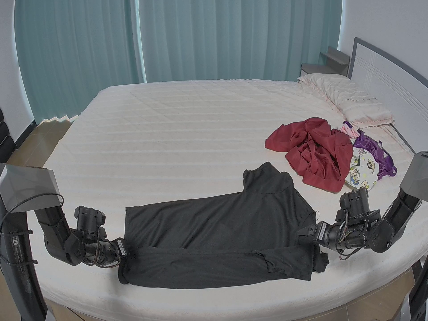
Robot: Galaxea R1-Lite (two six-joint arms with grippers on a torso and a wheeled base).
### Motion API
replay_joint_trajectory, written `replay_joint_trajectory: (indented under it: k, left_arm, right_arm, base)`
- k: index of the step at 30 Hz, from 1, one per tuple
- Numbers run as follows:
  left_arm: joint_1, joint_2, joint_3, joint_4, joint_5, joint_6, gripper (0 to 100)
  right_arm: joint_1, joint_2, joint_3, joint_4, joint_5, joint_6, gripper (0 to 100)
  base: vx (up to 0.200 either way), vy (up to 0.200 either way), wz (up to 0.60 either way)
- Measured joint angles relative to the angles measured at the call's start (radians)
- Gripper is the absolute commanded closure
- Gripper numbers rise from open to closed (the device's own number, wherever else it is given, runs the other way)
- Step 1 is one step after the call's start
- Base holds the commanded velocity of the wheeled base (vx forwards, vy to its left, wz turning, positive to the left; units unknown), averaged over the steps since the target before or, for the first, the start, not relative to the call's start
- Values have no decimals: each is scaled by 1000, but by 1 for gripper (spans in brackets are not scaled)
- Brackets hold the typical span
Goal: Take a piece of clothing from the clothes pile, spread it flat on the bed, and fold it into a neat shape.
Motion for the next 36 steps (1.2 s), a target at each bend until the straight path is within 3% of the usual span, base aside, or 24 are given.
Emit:
replay_joint_trajectory:
  k: [9,13,17,26,36]
  left_arm:
    - [-4,-1,-14,-2,-8,-120,100]
    - [-5,-7,-18,-2,-14,-135,100]
    - [-5,-12,-16,-2,-17,-137,100]
    - [-5,-17,-14,-2,-18,-137,100]
    - [-5,-18,-14,-2,-18,-136,100]
  right_arm:
    - [-21,83,-28,-70,32,-136,0]
    - [-41,124,-48,-100,88,-196,0]
    - [-57,156,-50,-146,143,-210,0]
    - [-98,220,12,-322,189,-258,0]
    - [-101,267,43,-332,195,-283,0]
  base:
    - [0,0,0]
    - [0,0,0]
    - [0,0,0]
    - [0,0,0]
    - [0,0,0]
